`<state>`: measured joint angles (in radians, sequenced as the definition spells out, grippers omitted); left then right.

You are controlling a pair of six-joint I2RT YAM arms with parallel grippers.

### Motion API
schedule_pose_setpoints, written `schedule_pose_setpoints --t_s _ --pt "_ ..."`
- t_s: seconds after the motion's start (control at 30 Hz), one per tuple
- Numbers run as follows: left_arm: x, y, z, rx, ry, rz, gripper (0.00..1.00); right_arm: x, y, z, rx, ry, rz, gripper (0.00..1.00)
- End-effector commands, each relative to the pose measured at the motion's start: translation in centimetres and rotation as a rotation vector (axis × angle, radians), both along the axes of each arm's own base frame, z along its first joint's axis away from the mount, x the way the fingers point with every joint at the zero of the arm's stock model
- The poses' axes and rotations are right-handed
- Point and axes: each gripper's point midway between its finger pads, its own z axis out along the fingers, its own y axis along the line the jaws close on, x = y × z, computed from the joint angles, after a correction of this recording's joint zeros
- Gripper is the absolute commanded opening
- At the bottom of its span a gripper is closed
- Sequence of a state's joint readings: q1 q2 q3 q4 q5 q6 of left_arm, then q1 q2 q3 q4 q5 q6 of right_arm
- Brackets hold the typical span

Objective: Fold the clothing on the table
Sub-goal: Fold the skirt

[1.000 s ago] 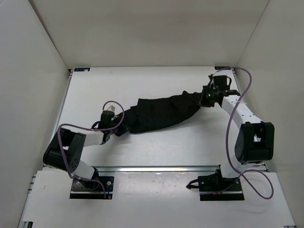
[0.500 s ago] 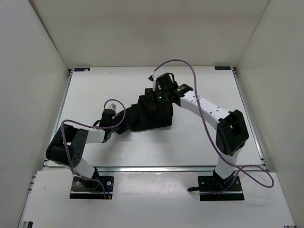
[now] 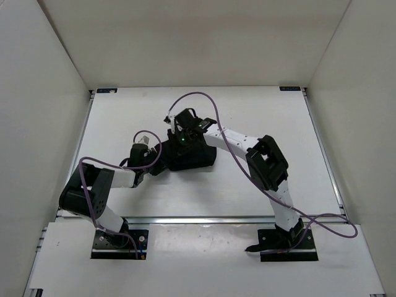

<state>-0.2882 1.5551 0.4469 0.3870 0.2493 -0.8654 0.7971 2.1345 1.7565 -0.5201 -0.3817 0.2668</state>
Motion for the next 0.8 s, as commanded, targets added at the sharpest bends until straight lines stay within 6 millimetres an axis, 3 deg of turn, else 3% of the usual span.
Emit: schedule_pose_setpoints --t_s 0.0,0.2,0.3,0.37,0.4,0.5,0.53,0.63,0.67,0.7,0.77 --pt "-0.9 0.3 -0.2 0.003 0.010 -0.009 0.00 -0.3 1.4 0.8 0.049 0.002 0.067 0.00" --pt "-1.3 0.2 -0.2 -0.012 0.012 -0.028 0.03 -1.4 1.6 -3.2 0.014 0.076 0.116 0.00" --pt "-1.8 0.6 -0.4 0.004 0.015 -0.029 0.22 -1.8 1.8 -3.6 0.016 0.076 0.150 0.00" --pt "-2.3 0.9 0.1 -0.016 -0.003 -0.026 0.38 -1.5 2.2 -2.6 0.033 0.029 0.170 0.00" --pt "-2.2 1.2 0.4 -0.019 -0.013 -0.021 0.41 -1.4 2.4 -1.9 0.041 0.010 0.177 0.05" --pt "-2.3 1.9 1.5 -0.008 -0.025 -0.014 0.51 -1.0 3.0 1.6 0.085 -0.088 0.182 0.31" --pt "-2.3 2.3 2.1 -0.009 -0.027 0.000 0.52 -0.9 3.3 2.4 0.107 -0.119 0.184 0.34" --pt "-2.5 3.7 3.7 0.010 -0.053 0.061 0.57 -0.9 2.8 9.7 0.229 -0.279 0.154 0.37" --pt "-2.8 4.2 4.2 0.017 -0.057 0.080 0.66 -0.4 1.9 9.8 0.246 -0.308 0.126 0.38" --pt "-2.8 4.8 4.5 0.026 -0.066 0.100 0.68 -0.8 1.4 13.0 0.295 -0.368 0.110 0.40" --pt "-3.4 5.9 5.9 0.017 -0.085 0.138 0.72 -0.6 -1.9 17.8 0.389 -0.511 0.012 0.44"
